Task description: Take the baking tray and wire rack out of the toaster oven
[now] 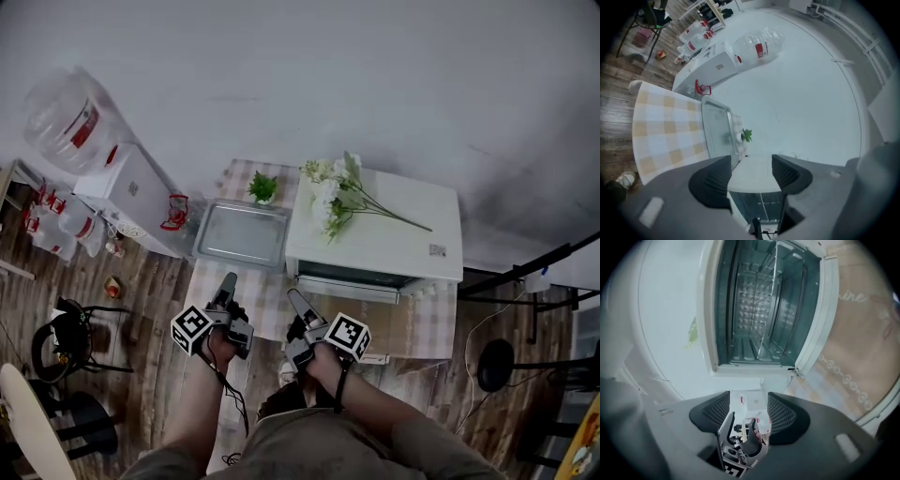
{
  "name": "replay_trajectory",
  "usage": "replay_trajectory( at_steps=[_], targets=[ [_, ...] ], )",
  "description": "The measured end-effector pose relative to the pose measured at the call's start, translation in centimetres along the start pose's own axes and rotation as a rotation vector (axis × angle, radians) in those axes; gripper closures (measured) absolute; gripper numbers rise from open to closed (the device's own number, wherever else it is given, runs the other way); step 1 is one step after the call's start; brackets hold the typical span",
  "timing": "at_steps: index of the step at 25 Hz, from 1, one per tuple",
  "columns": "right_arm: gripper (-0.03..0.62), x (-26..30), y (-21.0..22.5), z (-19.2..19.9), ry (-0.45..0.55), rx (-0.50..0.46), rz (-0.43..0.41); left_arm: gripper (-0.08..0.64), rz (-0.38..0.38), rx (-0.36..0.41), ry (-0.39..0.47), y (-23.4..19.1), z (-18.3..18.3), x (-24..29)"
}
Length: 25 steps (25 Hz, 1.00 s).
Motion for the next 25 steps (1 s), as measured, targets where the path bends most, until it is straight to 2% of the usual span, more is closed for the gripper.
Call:
replay_trajectory(
  at_steps=[4, 13, 18, 25],
  targets=[
    [0.328, -3.7, -1.0, -2.4, 0.046, -0.016, -0.027, 0.285, 0.063, 0.054, -0.076, 3.1, 3.7, -0.5],
    [0.333, -13.2, -2.2, -7.3, 0.186, -0.049, -0.065, 0.302, 0.113, 0.036, -0.163, 6.8, 10.7, -1.8],
    [0.334, -16.7, -2.3, -9.8, 0.269, -0.056, -0.073, 0.314, 0.131, 0.027, -0.179, 7.6, 13.8, -1.0],
    [0.335, -18.7, -1.7, -10.7, 0.308, -0.032, -0.065, 0.315, 0.141, 0.032, -0.218, 8.5, 16.0, 0.6]
  ],
)
Point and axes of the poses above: the fingertips, and each gripper's own axes: x forward along the fingers, y to its right, z out of its underside, the point moved 1 cm from there along -x, backward along the fingers, and after that the axes turned 2 degrees about x, right-handed, at the moved point
